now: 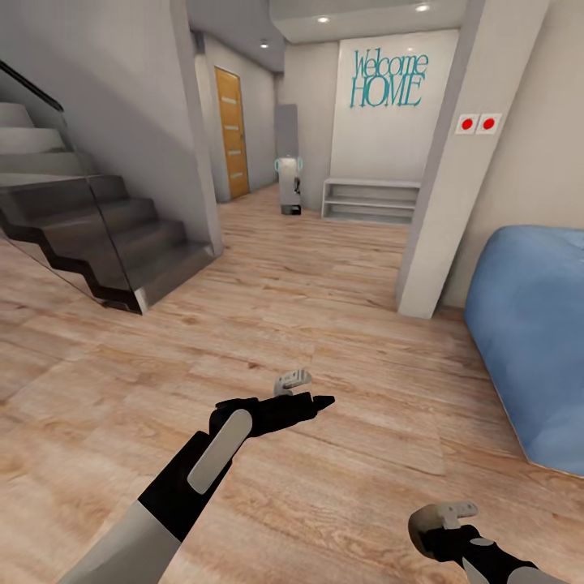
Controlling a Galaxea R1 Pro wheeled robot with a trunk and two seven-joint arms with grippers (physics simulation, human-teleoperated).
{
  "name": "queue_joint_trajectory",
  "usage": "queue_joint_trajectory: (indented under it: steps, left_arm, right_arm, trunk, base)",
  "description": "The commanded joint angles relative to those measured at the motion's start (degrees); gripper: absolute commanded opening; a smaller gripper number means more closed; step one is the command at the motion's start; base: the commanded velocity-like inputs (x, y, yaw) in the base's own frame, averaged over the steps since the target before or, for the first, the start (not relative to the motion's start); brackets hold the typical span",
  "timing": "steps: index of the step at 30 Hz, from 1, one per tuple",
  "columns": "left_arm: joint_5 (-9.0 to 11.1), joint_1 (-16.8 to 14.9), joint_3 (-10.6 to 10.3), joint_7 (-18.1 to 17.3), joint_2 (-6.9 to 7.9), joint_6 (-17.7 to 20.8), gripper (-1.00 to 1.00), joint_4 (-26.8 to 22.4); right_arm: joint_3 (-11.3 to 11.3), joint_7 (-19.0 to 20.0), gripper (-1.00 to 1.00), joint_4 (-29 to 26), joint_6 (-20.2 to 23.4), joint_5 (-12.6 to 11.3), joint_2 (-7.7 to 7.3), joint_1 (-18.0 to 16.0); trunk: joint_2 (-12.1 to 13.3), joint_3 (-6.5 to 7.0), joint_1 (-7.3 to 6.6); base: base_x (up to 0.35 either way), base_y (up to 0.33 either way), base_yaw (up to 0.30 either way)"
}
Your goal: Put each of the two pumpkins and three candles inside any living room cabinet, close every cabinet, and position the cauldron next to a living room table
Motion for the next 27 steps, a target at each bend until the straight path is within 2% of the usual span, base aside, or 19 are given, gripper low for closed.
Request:
queue_joint_trajectory:
  steps: [1,12,13,17,18,19,21,25,27]
  left_arm:
    - [-0.01,0.0,0.0,0.0,0.0,0.0,1.0,-0.01]
    - [0.02,0.05,-0.04,0.09,0.09,0.1,1.0,0.39]
    - [-0.03,-0.05,0.13,0.2,0.12,0.09,1.0,3.64]
    - [-0.16,-0.36,0.24,0.24,0.34,0.02,1.0,9.54]
    - [-0.17,-0.41,0.26,0.25,0.69,0.01,1.0,10.86]
    - [-0.66,-0.44,0.26,0.25,3.69,0.13,1.0,11.83]
    - [-0.7,-0.44,0.26,0.25,4.52,0.17,1.0,11.82]
    - [-0.71,-0.44,0.26,0.26,4.76,0.13,1.0,11.82]
    - [-0.67,-0.44,0.32,0.25,5.11,0.11,1.0,11.71]
  right_arm:
    - [0.01,-0.06,-1.0,0.0,-0.01,-0.01,0.0,0.01]
    - [-0.14,-0.2,-1.0,-0.01,-0.13,-0.07,0.04,0.01]
    - [-0.15,-0.2,-1.0,0.01,-0.1,-0.07,0.0,0.01]
    - [-0.15,-0.15,-1.0,0.01,-0.08,-0.07,-0.02,0.01]
    - [-0.12,-0.13,-1.0,0.01,-0.11,-0.07,-0.01,0.01]
    - [0.02,-0.03,-1.0,0.01,0.16,-0.03,0.09,0.03]
    - [-0.01,-0.1,-1.0,0.01,0.17,-0.04,0.1,0.01]
    - [-0.06,-0.12,-1.0,0.01,0.14,-0.06,0.14,0.01]
    - [-0.06,-0.12,-1.0,0.01,0.13,-0.07,0.11,0.02]
  trunk:
    - [0.42,0.18,-0.22]
    - [4.83,2.16,-2.64]
    - [5.23,2.34,-2.86]
    - [6.83,3.06,-3.74]
    - [7.23,3.24,-3.96]
    - [7.64,3.41,-4.18]
    - [8.44,3.76,-4.62]
    - [10.04,4.38,-5.5]
    - [10.04,4.33,-5.5]
  base:
    - [0.0,0.0,0.0]
    - [0.0,0.0,0.0]
    - [0.0,0.0,0.0]
    - [0.0,0.0,0.0]
    - [0.0,0.0,0.0]
    - [0.0,0.0,0.0]
    - [0.0,0.0,0.101]
    - [0.0,0.0,0.244]
    - [0.0,0.0,0.269]
